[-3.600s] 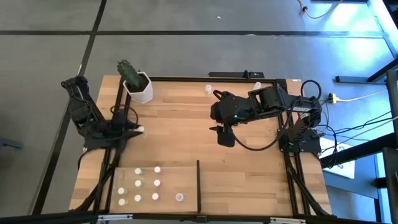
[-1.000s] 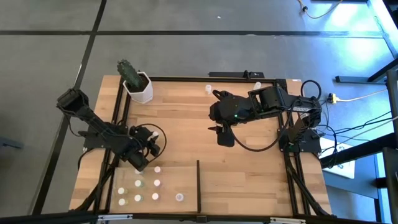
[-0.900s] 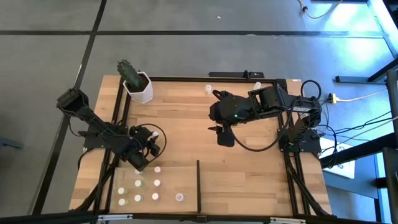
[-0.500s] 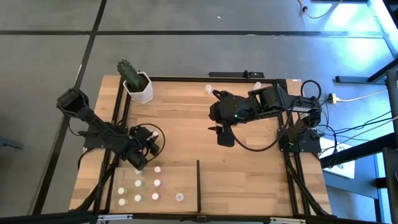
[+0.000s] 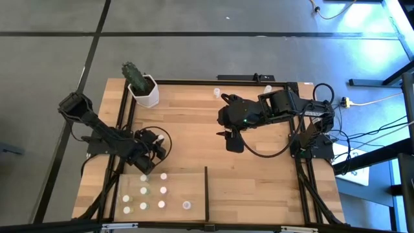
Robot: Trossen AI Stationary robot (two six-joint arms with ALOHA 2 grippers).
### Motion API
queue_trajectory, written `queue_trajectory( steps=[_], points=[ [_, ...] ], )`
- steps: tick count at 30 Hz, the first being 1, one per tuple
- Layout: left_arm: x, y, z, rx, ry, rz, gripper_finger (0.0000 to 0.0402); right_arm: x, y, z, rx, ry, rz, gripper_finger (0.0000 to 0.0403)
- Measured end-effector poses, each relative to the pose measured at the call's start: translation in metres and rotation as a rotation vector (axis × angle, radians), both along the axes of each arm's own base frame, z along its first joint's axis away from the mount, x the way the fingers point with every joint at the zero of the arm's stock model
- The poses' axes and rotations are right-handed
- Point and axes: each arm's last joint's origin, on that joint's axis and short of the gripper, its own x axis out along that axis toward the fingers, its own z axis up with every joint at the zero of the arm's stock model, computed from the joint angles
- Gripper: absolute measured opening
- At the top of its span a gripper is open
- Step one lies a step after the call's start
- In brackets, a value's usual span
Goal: Pick and place medicine bottles onto shelf by color
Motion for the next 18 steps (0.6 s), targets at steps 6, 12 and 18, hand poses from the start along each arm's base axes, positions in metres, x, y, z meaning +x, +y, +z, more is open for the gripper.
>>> queue_trajectory(
  steps=[6, 12, 18],
  points=[
    [0.0, 0.0, 0.0, -0.001, 0.0, 0.0, 0.0135, 0.0, 0.0001, 0.0, 0.0, 0.0, 0.0, 0.0234],
    [-0.0001, -0.0001, -0.0001, -0.005, 0.003, 0.0, 0.0188, 0.0, 0.0, 0.0, 0.0, 0.0, 0.0, 0.0234],
    [-0.0003, -0.0003, -0.0005, -0.017, 0.013, -0.002, 0.0241, 0.0, 0.0, 0.0, 0.0, 0.0, 0.0, 0.0234]
  ],
)
